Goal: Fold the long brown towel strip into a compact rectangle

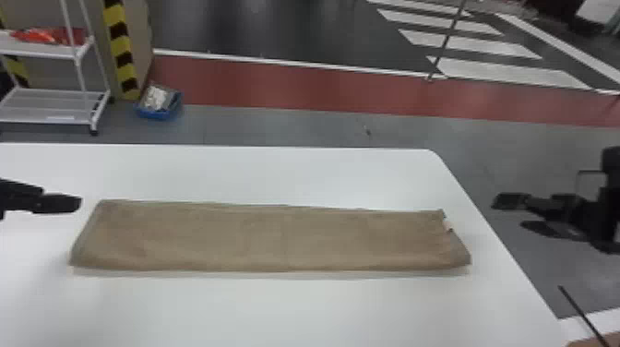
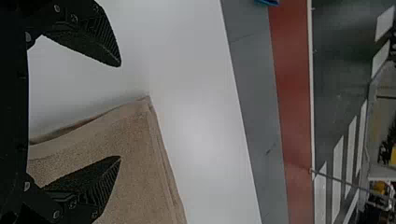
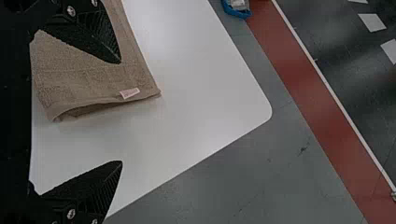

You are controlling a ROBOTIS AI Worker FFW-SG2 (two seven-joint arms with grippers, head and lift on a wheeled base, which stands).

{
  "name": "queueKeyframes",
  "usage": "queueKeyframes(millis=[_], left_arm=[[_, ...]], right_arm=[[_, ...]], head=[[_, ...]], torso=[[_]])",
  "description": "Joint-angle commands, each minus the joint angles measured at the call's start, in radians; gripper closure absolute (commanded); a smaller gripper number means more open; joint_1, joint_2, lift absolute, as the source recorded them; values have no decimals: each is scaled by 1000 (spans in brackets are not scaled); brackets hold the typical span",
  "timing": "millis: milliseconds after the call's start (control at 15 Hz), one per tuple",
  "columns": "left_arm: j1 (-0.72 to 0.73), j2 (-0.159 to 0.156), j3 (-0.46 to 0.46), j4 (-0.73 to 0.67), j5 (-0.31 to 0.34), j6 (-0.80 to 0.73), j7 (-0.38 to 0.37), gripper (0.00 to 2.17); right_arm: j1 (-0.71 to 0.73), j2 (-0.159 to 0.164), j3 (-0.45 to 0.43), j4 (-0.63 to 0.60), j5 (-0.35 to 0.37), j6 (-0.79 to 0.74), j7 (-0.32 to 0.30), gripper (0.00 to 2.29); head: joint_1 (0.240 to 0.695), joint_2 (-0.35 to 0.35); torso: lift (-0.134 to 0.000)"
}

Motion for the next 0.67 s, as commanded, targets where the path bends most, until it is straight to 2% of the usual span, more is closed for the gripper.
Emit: queueKeyframes(millis=[0,133,267,400,533,600], left_arm=[[1,-37,-1,-4,84,134,98,208],[0,-57,-6,-4,93,101,164,208],[-15,-80,-7,7,100,73,234,215],[-25,-96,-1,13,133,30,294,232],[-37,-113,-6,42,144,-4,345,329],[-45,-113,-9,68,156,-22,354,329]], right_arm=[[0,13,21,5,4,-63,-51,127],[0,16,30,16,7,-91,-101,134],[-1,19,40,30,13,-115,-183,188],[-1,28,35,41,13,-180,-232,248],[11,59,23,56,-5,-361,-330,259],[9,70,4,70,-48,-401,-356,259]], head=[[695,-247],[695,-259],[695,-277],[695,-287],[695,-297],[695,-302]], torso=[[-124],[-124],[-124],[-124],[-124],[-124]])
